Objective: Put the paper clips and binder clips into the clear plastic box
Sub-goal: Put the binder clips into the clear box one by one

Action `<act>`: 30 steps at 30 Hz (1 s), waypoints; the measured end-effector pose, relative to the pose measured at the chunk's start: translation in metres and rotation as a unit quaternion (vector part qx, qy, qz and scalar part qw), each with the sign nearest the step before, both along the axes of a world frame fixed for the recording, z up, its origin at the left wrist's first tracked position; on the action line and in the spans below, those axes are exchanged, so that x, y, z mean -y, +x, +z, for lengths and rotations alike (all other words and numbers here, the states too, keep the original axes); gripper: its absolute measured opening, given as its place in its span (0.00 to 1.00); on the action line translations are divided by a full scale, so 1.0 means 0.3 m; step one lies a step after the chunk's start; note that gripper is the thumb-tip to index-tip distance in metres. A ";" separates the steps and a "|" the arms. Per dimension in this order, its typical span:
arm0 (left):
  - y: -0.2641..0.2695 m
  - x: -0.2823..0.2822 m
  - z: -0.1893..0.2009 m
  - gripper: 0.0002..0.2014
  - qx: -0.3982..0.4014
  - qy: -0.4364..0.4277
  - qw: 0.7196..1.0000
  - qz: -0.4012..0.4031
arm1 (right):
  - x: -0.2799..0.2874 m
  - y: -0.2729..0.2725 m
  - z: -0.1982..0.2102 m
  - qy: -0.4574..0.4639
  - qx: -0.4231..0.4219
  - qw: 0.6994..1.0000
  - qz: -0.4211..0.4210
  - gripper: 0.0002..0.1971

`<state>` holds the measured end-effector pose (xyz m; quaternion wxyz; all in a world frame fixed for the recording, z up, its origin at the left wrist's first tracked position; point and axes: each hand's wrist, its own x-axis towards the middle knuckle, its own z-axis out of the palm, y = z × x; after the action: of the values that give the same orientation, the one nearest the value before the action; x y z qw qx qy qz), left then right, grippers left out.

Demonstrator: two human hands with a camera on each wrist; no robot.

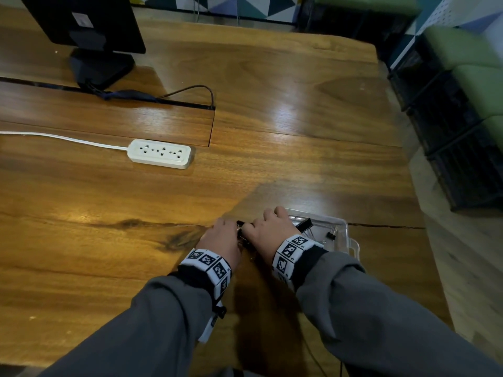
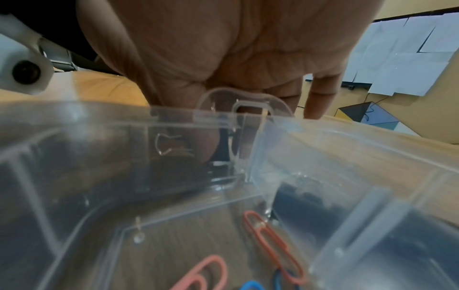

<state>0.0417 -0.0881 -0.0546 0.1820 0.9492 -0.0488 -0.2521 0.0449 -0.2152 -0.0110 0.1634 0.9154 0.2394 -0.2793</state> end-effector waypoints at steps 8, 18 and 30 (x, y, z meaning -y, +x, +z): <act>0.005 -0.025 0.026 0.07 -0.020 -0.012 0.996 0.087 | 0.039 0.005 0.064 0.219 0.007 0.970 -0.109 0.12; 0.065 -0.098 -0.012 0.07 -0.079 -0.170 0.952 0.244 | 0.033 -0.008 0.110 0.637 -0.126 0.392 -0.651 0.13; 0.153 -0.034 -0.004 0.11 0.060 -0.021 0.998 -0.019 | -0.111 -0.090 0.006 0.280 0.006 0.872 -0.402 0.12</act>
<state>0.0875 -0.0780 -0.0557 0.1942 0.9574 -0.0828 -0.1969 0.0178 -0.1820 -0.0093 -0.2246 0.9417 -0.0818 -0.2370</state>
